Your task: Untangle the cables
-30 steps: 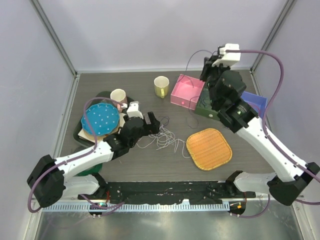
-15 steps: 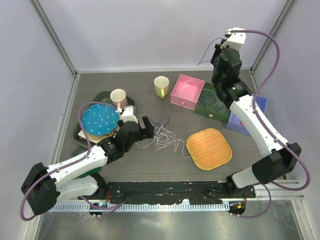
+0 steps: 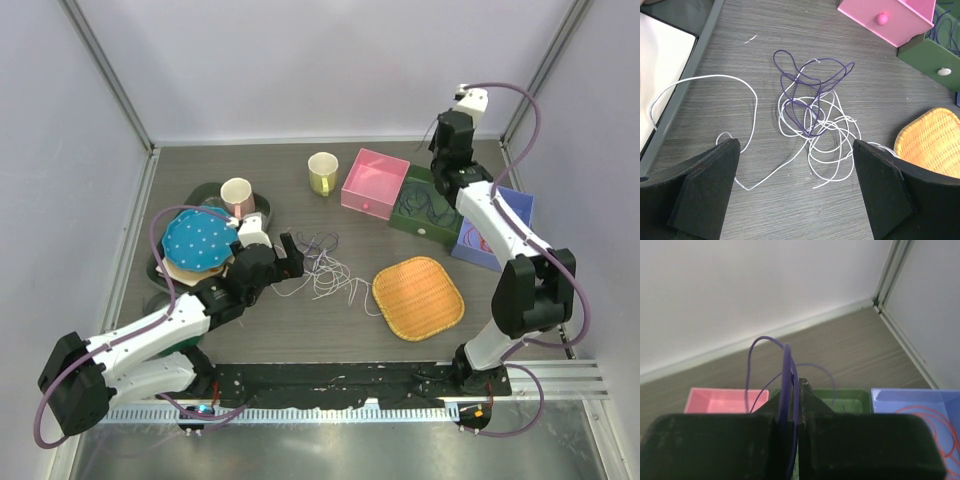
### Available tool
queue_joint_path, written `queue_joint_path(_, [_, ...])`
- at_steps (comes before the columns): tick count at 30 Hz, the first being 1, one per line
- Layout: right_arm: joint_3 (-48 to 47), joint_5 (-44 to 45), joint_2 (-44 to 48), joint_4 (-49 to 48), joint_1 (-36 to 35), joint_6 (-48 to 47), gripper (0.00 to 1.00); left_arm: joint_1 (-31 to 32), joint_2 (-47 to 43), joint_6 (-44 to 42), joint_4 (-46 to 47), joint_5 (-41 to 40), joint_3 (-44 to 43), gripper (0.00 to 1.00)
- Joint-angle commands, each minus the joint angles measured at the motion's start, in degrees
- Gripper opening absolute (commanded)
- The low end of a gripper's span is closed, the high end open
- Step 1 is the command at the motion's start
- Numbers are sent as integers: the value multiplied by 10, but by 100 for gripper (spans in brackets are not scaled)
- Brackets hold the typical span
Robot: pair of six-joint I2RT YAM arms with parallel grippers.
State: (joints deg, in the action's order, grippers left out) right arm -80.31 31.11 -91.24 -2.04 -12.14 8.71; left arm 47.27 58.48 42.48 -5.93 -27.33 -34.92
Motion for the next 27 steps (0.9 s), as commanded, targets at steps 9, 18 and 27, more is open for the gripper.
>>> queue_joint_path(9, [12,34,-75,68,12,115,1,0,1,8,-15,-21,-11,100])
queue_joint_path(18, [-22,76,-87,243,25,221,6,-1,2,11,-26,-23,-14,100])
queue_joint_path(27, [-6,84,-66,270,26,210,34,-2,-10,12,-32,-26,-5,100])
